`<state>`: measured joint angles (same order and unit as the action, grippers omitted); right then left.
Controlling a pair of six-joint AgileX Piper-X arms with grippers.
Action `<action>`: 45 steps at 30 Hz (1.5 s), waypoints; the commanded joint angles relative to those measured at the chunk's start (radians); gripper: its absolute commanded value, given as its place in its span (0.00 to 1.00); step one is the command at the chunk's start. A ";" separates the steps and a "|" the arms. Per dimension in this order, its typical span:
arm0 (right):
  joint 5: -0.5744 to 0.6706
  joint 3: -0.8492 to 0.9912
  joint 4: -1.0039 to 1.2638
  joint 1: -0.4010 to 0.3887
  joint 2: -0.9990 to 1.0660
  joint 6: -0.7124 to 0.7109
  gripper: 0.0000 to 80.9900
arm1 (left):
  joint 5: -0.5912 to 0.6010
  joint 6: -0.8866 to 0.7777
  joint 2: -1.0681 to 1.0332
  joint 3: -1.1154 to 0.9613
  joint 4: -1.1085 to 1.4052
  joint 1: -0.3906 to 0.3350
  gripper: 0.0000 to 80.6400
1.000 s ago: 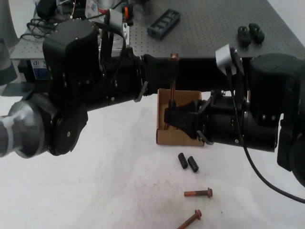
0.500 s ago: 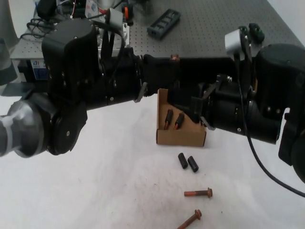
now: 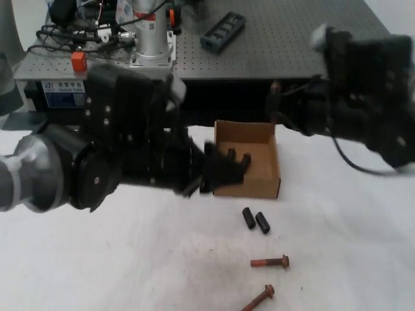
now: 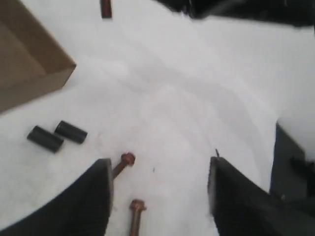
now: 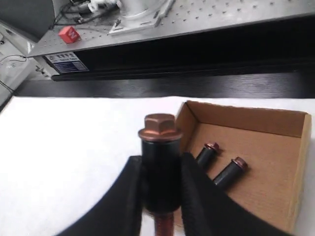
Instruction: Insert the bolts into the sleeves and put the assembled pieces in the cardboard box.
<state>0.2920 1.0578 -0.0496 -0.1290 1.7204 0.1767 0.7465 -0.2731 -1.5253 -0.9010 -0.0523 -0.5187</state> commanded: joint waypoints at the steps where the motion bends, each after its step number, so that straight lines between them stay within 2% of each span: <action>1: -0.013 0.107 -0.112 -0.003 0.037 -0.050 0.02 | -0.101 0.241 -0.033 -0.065 -0.226 -0.066 0.45; 7: -0.150 0.419 -0.402 -0.043 0.277 -0.158 0.02 | -0.276 0.428 -0.175 -0.234 -0.479 -0.207 0.44; 12: -0.191 0.539 -0.481 -0.052 0.379 -0.177 0.02 | -0.415 0.517 -0.309 -0.360 -0.623 -0.289 0.44; 27: -0.237 0.576 -0.518 -0.040 0.433 -0.200 0.00 | -0.429 0.521 -0.502 -0.405 -0.598 -0.382 0.44; 29: -0.232 0.576 -0.527 -0.040 0.433 -0.200 0.07 | -0.471 0.516 -0.515 -0.406 -0.598 -0.383 0.44; 31: -0.229 0.576 -0.536 -0.040 0.433 -0.200 0.18 | -0.520 0.514 -0.522 -0.406 -0.600 -0.383 0.44; 33: -0.229 0.576 -0.543 -0.040 0.433 -0.200 0.33 | -0.558 0.514 -0.522 -0.406 -0.600 -0.383 0.37; 35: -0.229 0.576 -0.548 -0.040 0.428 -0.200 0.43 | -0.576 0.521 -0.522 -0.406 -0.600 -0.383 0.24; 39: -0.229 0.574 -0.561 -0.040 0.389 -0.197 0.44 | -0.579 0.521 -0.522 -0.408 -0.600 -0.383 0.01; 42: -0.229 0.563 -0.592 -0.040 0.326 -0.197 0.43 | -0.621 0.521 -0.513 -0.408 -0.609 -0.383 0.01; 45: -0.229 0.529 -0.653 -0.040 0.241 -0.200 0.43 | -0.767 0.492 -0.466 -0.408 -0.633 -0.380 0.01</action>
<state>0.0541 1.5985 -0.6647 -0.1755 2.0521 -0.0055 0.0265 0.1923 -1.9597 -1.2981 -0.6647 -0.8976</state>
